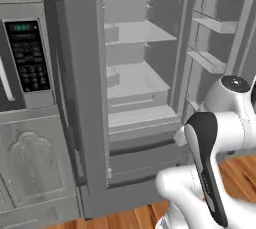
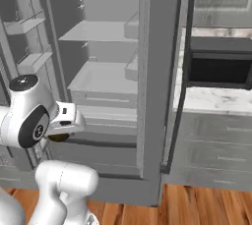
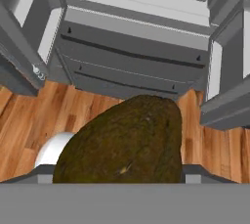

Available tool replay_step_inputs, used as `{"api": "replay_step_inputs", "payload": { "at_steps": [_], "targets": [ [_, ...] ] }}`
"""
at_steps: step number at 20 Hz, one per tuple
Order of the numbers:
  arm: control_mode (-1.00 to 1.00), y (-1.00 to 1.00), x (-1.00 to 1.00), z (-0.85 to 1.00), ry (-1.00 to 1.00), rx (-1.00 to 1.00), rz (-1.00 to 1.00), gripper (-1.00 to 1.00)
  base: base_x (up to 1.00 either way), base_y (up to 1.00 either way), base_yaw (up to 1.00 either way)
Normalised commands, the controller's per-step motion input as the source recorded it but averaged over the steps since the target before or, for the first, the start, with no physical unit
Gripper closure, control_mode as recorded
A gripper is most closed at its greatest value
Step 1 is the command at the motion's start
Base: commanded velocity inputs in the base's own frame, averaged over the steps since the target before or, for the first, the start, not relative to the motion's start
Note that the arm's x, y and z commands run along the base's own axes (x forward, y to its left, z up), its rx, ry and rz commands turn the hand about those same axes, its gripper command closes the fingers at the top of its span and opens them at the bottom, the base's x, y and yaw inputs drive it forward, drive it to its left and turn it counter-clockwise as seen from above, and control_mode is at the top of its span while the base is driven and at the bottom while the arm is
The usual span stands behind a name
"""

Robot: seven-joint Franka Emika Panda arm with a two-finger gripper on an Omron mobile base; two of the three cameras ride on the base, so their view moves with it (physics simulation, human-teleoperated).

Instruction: Take the cheese, steak, and avocado from the fridge and place them on the plate on the dining counter to create an appetizer plate.

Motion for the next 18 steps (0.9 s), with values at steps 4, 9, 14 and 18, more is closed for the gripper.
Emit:
{"api": "replay_step_inputs", "payload": {
  "at_steps": [4,9,14,18],
  "targets": [
    [1.0,0.0,0.0,0.0,0.0,0.0,0.0,1.0,-1.0,-0.59,0.0],
    [1.0,0.0,0.0,0.0,0.0,0.0,0.0,1.0,-1.0,-0.44,0.0],
    [1.0,0.0,0.0,0.0,0.0,0.0,0.0,1.0,-1.0,-0.53,0.0],
    [1.0,0.0,0.0,0.0,0.0,0.0,0.0,1.0,-1.0,-0.32,0.0]
  ]
}}
